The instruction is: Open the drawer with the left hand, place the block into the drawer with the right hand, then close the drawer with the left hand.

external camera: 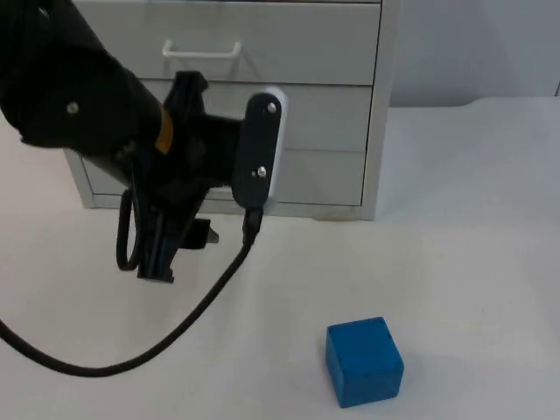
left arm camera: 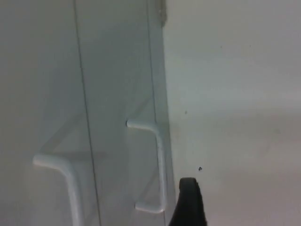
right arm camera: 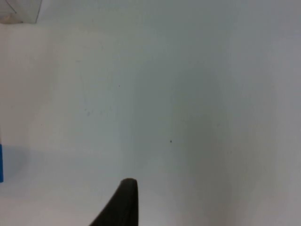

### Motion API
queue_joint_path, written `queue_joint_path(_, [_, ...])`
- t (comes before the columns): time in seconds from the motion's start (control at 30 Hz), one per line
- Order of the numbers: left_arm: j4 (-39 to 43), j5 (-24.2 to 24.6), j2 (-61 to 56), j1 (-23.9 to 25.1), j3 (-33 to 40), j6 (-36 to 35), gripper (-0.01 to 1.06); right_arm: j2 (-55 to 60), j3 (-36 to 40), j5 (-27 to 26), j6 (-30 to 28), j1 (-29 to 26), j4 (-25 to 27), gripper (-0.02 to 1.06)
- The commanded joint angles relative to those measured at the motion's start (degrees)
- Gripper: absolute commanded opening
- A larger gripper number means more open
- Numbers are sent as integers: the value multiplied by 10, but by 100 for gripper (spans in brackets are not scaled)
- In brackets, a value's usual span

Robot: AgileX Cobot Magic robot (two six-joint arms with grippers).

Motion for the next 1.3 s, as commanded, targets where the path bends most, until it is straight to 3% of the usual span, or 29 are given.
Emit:
queue_joint_path(0.0, [27,-22,13,9,-2,-7,61,0,-1,-9,0,1,-5,105])
queue_joint_path(0.1, [29,-52,27,35,-10,-9,61,0,-1,-9,0,1,-5,105])
queue_joint_path(0.43, [35,-64,67,52,-49,-9,60,0,-2,-19,0,1,-5,105])
queue_joint_path(0.57, [35,-77,85,52,-55,-9,49,0,-2,-17,0,1,-5,105])
queue_joint_path(0.83, [29,-65,122,52,-89,-23,48,0,-2,-17,0,1,-5,105])
queue_joint_path(1.03, [33,-20,157,52,-138,-54,48,0,-2,-17,0,1,-8,105])
queue_joint_path(1.27, [67,-9,187,52,-145,-54,48,0,-2,-16,0,1,-16,105])
